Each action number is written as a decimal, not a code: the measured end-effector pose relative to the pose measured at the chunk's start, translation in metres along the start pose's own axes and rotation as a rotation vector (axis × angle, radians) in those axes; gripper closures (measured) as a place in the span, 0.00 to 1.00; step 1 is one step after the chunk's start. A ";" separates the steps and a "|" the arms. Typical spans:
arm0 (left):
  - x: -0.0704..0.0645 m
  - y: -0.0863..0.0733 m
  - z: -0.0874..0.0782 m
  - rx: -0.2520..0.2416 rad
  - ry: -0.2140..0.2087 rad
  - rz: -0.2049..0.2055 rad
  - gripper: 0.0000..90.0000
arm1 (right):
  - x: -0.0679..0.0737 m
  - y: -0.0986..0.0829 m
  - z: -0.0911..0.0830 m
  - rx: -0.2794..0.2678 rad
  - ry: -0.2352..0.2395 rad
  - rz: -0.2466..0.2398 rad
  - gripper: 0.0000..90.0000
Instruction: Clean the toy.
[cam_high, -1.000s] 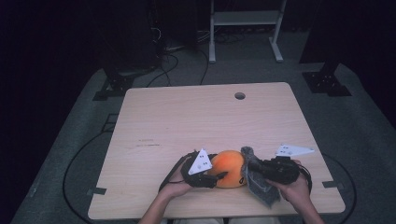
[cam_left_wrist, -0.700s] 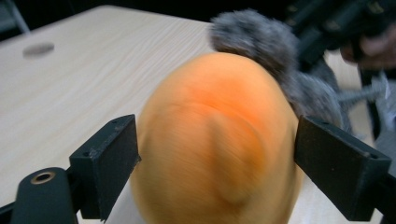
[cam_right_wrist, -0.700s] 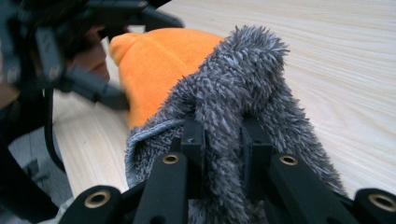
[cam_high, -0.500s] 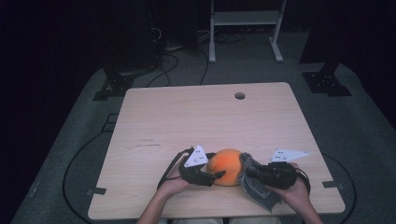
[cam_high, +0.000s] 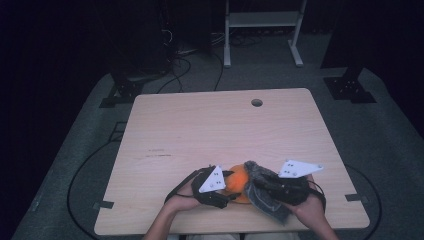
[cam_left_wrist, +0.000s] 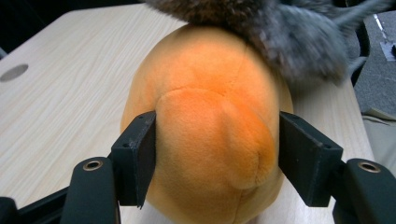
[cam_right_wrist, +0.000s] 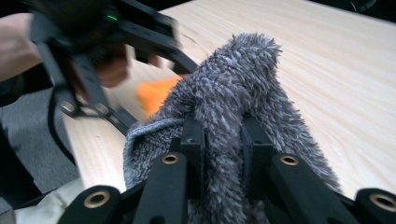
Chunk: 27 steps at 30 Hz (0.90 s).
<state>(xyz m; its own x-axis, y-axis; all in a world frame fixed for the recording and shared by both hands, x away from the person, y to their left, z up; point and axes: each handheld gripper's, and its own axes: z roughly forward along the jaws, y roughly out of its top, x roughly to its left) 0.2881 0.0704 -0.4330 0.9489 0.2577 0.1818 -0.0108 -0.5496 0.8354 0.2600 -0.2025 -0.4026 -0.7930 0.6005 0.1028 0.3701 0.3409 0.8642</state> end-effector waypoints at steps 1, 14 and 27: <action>0.001 -0.002 0.000 -0.003 -0.002 -0.018 0.37 | -0.007 -0.004 -0.001 0.004 -0.007 0.021 0.82; 0.013 0.000 -0.002 -0.059 0.008 -0.213 0.32 | -0.021 -0.020 0.001 0.017 -0.005 0.089 0.82; 0.005 0.003 0.001 -0.006 -0.022 -0.130 0.35 | -0.025 -0.011 -0.012 -0.043 0.064 0.125 0.83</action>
<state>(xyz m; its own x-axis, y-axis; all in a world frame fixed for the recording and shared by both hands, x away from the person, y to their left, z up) 0.2933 0.0690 -0.4301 0.9493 0.3085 0.0607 0.1104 -0.5077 0.8545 0.2698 -0.2295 -0.4088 -0.7718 0.5887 0.2404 0.4474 0.2342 0.8631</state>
